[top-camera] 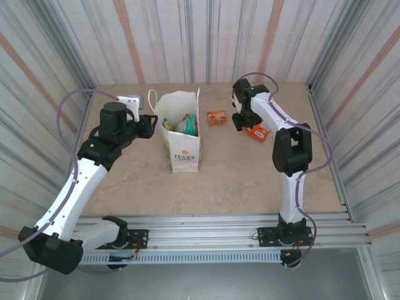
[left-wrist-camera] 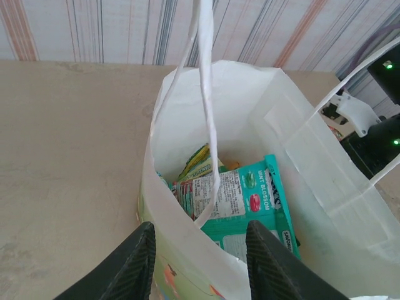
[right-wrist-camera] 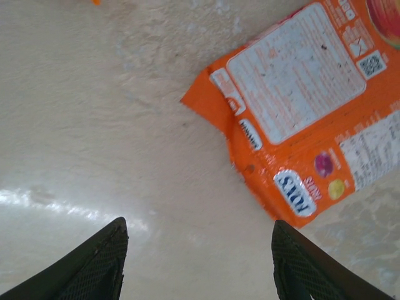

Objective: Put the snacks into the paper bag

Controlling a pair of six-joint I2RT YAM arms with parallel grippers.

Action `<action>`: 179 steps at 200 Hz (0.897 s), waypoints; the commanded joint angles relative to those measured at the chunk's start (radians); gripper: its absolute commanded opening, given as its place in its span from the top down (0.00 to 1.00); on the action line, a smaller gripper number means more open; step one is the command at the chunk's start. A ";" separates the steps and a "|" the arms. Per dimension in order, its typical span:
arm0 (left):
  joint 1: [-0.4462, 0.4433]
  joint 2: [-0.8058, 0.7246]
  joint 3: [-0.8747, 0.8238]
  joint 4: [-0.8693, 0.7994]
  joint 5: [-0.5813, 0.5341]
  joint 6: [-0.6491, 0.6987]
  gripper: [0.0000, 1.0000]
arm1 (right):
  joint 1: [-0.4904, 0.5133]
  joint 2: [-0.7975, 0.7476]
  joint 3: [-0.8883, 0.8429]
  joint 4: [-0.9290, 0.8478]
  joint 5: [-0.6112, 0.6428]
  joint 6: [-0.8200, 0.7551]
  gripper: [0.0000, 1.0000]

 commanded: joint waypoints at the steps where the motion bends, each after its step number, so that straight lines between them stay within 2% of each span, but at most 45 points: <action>1: 0.006 -0.016 0.020 -0.034 -0.023 0.019 0.57 | -0.024 0.048 0.050 -0.035 0.040 -0.084 0.38; 42: 0.006 0.008 0.033 -0.059 -0.016 0.010 0.58 | -0.028 0.120 0.073 -0.006 0.005 -0.124 0.38; 132: -0.002 0.047 0.059 -0.088 0.004 0.002 0.59 | -0.035 0.191 0.075 0.112 0.044 -0.195 0.42; 148: -0.006 0.047 0.059 -0.088 0.000 0.001 0.58 | -0.040 0.203 0.081 0.122 0.045 -0.202 0.44; 179: -0.010 0.047 0.057 -0.091 -0.008 0.002 0.59 | -0.050 0.233 0.094 0.116 -0.004 -0.207 0.57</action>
